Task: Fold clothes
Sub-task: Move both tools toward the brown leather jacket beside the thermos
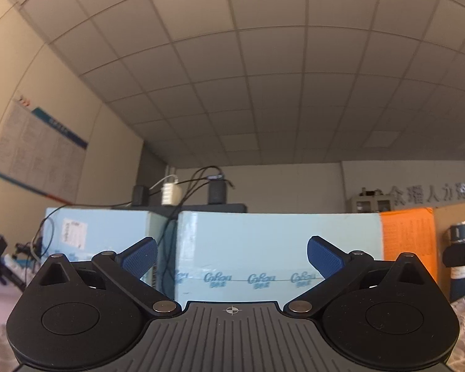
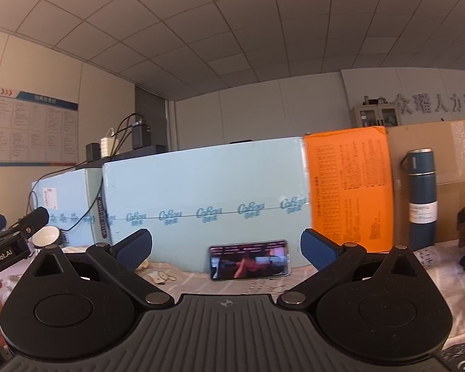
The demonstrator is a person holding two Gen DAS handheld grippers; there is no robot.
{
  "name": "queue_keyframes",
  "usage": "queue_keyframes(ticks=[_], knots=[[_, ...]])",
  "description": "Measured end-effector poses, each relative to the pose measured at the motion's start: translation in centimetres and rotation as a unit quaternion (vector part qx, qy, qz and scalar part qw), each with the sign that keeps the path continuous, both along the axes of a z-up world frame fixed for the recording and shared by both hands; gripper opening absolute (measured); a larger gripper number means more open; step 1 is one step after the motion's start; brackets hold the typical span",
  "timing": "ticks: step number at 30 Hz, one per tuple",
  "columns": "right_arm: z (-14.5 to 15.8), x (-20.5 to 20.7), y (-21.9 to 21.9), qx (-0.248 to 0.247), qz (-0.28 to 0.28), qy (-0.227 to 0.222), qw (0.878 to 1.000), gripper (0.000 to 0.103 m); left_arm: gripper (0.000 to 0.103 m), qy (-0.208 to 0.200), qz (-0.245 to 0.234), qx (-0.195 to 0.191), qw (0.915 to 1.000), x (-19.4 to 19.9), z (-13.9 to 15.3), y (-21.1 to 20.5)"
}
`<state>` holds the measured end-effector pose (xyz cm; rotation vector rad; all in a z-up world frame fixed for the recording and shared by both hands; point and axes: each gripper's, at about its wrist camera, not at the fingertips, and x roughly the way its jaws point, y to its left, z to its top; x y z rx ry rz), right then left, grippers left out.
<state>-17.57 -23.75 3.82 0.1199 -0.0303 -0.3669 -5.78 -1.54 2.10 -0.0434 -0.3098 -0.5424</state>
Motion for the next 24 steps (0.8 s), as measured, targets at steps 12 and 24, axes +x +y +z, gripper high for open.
queue_keyframes(ticks=[12,24], knots=[[-1.8,-7.3,-8.0,0.017,-0.142,0.026,0.989,0.103,0.103,-0.017,-0.180,0.110,0.9774,-2.7,0.3,-9.7],[-2.2,-12.5,-18.5,0.053,-0.331,0.042,0.941,0.103,0.103,0.101,-0.330,0.102,0.9330,-2.7,3.0,-20.1]])
